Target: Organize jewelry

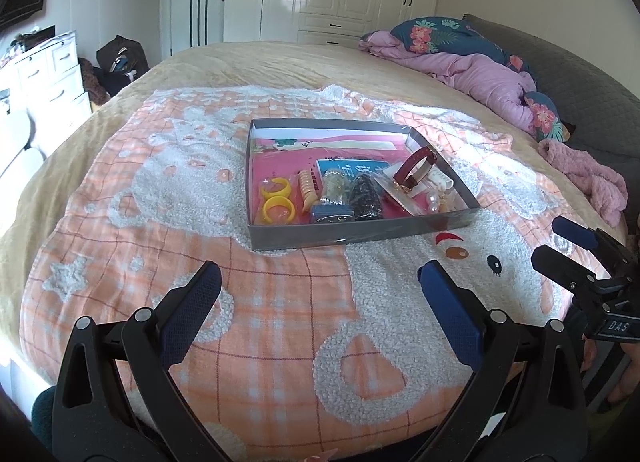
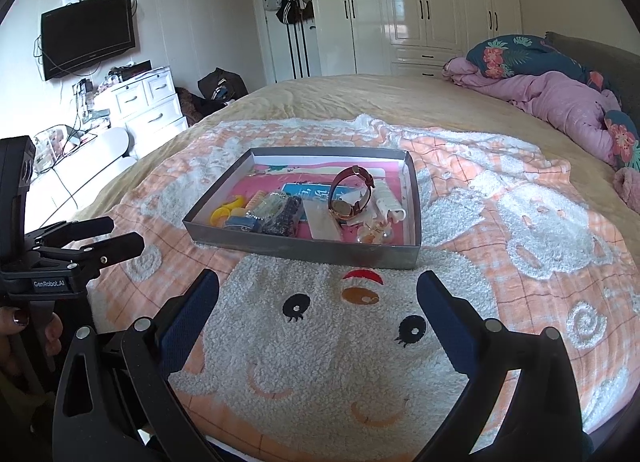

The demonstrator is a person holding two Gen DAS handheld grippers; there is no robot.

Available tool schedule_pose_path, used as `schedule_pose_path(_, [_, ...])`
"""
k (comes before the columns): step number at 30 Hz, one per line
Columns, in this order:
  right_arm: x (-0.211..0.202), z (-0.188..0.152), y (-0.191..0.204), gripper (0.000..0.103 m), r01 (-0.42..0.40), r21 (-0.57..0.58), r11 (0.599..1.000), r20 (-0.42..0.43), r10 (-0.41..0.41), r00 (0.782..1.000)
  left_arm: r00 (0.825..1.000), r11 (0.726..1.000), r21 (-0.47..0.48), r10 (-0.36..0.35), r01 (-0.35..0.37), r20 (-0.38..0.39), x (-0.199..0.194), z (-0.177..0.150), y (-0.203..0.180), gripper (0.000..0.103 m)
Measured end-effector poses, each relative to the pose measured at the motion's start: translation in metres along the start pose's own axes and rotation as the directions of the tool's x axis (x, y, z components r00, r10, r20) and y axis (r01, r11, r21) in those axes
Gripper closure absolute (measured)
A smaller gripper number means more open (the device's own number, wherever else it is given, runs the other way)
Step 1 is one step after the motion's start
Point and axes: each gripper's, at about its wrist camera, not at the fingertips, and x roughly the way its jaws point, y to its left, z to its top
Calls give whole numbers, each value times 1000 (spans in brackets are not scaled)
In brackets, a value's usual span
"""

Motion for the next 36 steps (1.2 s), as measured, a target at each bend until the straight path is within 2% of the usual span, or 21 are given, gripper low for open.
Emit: schedule_pose_path(36, [3,-1,3,4,2,-19,1000,-17,-2,1000,1000,1000,2,22,-22,-20,3,-3,1,9])
